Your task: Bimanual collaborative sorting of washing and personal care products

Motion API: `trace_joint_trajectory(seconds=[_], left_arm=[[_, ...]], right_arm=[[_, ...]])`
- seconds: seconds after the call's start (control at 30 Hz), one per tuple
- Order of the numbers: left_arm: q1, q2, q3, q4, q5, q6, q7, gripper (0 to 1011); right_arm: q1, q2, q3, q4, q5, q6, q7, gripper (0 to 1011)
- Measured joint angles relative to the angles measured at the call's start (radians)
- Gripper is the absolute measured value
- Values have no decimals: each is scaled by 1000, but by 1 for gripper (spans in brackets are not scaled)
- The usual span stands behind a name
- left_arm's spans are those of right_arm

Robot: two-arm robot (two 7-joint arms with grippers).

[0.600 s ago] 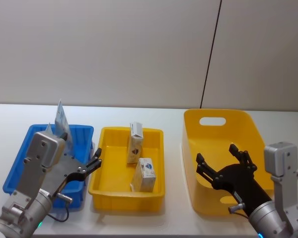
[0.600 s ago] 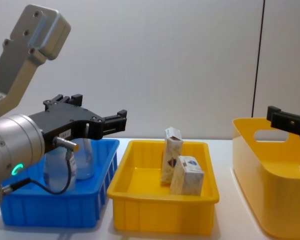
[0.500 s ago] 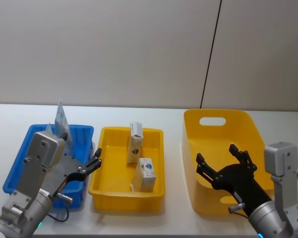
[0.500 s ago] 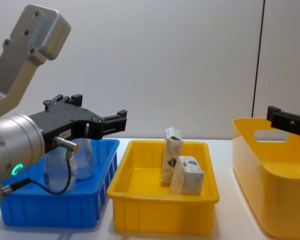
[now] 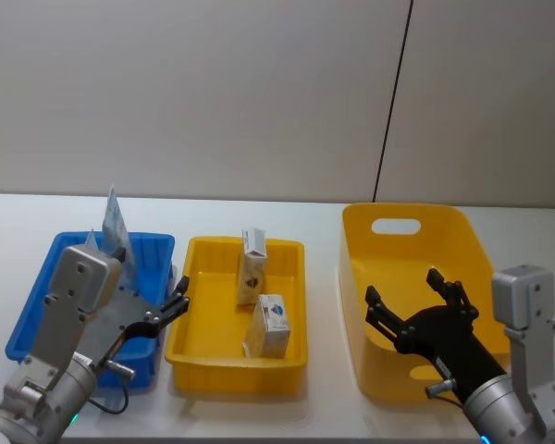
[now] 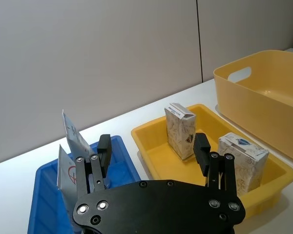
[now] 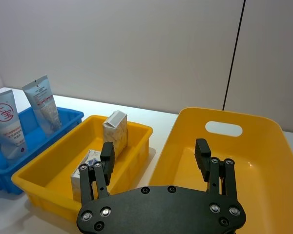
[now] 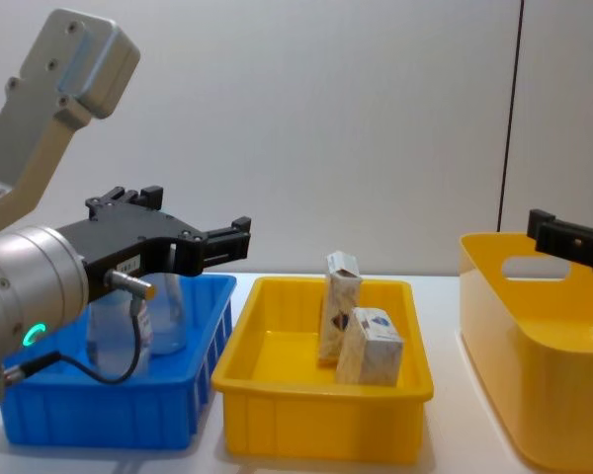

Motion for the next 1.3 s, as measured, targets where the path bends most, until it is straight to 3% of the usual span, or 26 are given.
trace_joint_trajectory(seconds=[0.83, 1.3], left_arm=[[0, 0, 0, 0, 0, 0, 0, 1001], [0, 0, 0, 0, 0, 0, 0, 1001]], right_arm=[[4, 0, 1, 5, 1, 0, 5, 1002], [99, -12, -22, 87, 23, 22, 87, 1002]])
